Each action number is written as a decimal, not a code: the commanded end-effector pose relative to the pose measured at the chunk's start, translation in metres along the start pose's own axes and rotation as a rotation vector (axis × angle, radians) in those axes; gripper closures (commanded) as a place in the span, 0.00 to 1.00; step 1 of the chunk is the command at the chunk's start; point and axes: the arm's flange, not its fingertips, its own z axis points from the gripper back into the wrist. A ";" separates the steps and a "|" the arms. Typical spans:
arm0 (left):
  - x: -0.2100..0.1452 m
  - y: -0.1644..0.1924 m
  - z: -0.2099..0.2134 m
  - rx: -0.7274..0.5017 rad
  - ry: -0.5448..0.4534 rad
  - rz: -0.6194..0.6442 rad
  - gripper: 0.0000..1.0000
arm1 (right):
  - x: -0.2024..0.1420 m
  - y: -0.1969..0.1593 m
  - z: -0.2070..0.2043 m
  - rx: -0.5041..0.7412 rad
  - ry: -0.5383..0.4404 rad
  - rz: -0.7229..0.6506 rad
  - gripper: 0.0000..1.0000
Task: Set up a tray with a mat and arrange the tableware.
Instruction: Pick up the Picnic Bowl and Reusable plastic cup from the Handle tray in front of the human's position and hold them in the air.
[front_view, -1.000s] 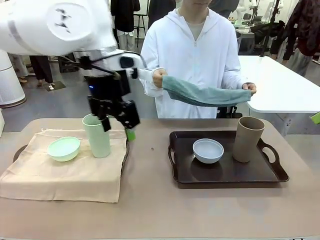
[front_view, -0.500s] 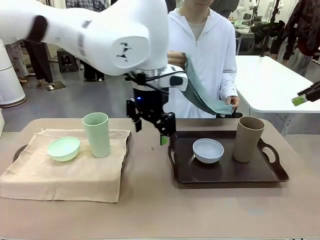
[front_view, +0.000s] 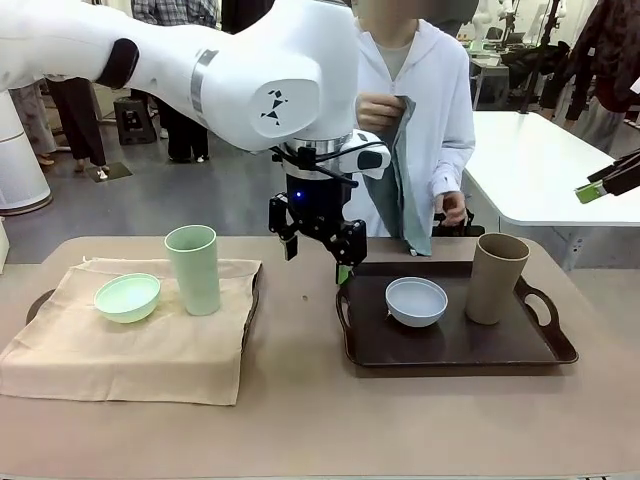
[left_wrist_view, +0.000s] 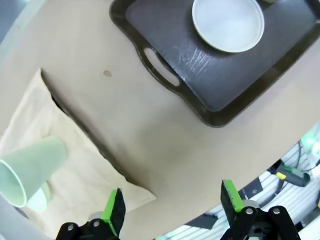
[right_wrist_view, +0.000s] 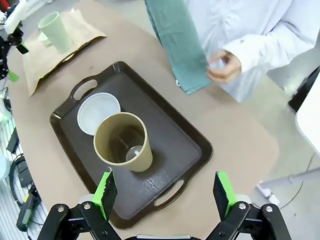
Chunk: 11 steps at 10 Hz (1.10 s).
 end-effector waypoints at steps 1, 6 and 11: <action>0.005 0.002 -0.004 -0.008 0.000 0.005 0.00 | 0.004 -0.017 -0.006 0.111 0.044 0.105 0.00; 0.057 -0.032 -0.023 -0.028 -0.048 0.067 0.00 | -0.029 -0.070 -0.038 0.323 0.149 0.396 0.00; 0.053 -0.029 -0.028 -0.064 -0.028 0.048 0.00 | -0.036 -0.069 -0.047 0.335 0.153 0.381 0.00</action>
